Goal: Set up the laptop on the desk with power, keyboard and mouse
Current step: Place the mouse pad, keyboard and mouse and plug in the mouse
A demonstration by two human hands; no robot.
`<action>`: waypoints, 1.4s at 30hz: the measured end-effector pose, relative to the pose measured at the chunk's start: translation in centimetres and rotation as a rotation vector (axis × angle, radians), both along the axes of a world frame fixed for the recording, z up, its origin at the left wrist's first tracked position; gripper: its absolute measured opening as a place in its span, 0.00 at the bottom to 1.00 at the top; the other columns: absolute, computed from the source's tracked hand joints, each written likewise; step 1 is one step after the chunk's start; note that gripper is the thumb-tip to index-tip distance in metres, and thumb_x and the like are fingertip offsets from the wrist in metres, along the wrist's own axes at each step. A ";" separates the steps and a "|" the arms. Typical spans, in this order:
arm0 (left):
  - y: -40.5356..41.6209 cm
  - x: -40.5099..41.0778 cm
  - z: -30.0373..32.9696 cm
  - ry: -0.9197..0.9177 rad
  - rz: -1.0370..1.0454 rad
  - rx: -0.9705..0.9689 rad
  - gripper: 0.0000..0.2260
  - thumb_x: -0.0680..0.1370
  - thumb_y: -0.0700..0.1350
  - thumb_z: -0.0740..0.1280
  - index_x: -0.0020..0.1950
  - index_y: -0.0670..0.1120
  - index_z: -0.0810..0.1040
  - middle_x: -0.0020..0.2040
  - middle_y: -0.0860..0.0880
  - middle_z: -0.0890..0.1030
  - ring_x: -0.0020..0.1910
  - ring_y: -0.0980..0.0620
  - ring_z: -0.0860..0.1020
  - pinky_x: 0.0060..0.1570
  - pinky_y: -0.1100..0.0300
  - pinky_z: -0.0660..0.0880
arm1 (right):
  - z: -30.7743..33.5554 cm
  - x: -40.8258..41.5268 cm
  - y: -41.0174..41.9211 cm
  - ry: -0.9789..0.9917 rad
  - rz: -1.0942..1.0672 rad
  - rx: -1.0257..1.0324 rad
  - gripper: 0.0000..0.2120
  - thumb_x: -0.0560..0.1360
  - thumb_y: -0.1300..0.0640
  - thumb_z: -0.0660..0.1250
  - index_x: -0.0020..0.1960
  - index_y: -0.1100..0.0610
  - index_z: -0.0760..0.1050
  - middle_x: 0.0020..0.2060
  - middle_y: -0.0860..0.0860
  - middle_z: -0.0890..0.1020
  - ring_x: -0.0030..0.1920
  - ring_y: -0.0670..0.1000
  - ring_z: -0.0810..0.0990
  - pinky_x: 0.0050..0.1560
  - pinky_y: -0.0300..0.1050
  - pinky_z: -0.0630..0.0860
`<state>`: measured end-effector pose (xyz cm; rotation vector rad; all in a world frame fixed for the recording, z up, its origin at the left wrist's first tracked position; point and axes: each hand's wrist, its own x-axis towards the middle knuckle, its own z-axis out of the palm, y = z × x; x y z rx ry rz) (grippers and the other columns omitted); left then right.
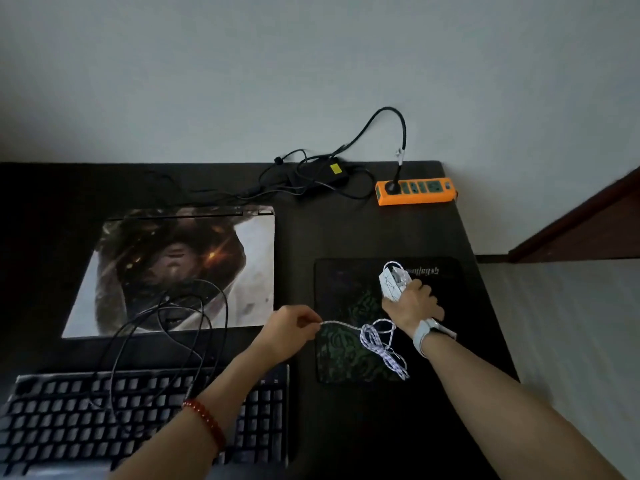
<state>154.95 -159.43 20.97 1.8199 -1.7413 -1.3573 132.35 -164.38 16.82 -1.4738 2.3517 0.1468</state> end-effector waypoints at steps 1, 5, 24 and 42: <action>0.1 0.0 -0.1 0.020 0.022 0.009 0.04 0.76 0.42 0.66 0.48 0.46 0.81 0.34 0.55 0.79 0.31 0.65 0.75 0.31 0.74 0.69 | -0.3 0.0 0.0 -0.012 -0.005 -0.001 0.30 0.70 0.41 0.66 0.60 0.63 0.63 0.59 0.60 0.72 0.56 0.62 0.74 0.44 0.49 0.70; 0.8 0.3 -0.2 0.155 0.127 0.092 0.04 0.76 0.39 0.67 0.44 0.45 0.80 0.27 0.56 0.78 0.23 0.62 0.73 0.24 0.71 0.67 | -0.7 -0.7 0.5 -0.210 -0.093 -0.026 0.37 0.69 0.39 0.67 0.67 0.61 0.59 0.62 0.61 0.68 0.59 0.64 0.71 0.45 0.52 0.70; -2.6 1.1 7.9 0.310 0.149 -0.131 0.06 0.75 0.35 0.66 0.48 0.44 0.79 0.38 0.49 0.81 0.34 0.60 0.77 0.39 0.66 0.74 | 5.7 4.6 1.1 -0.775 0.570 -0.396 0.09 0.78 0.61 0.59 0.51 0.58 0.78 0.35 0.47 0.78 0.30 0.41 0.75 0.35 0.39 0.69; -8.7 6.2 4.5 -0.233 0.196 -0.447 0.08 0.77 0.45 0.65 0.52 0.47 0.82 0.40 0.51 0.84 0.38 0.54 0.81 0.37 0.65 0.75 | 6.0 5.0 -4.4 -0.718 0.417 -0.348 0.14 0.77 0.63 0.59 0.62 0.57 0.74 0.56 0.51 0.78 0.58 0.48 0.77 0.58 0.37 0.71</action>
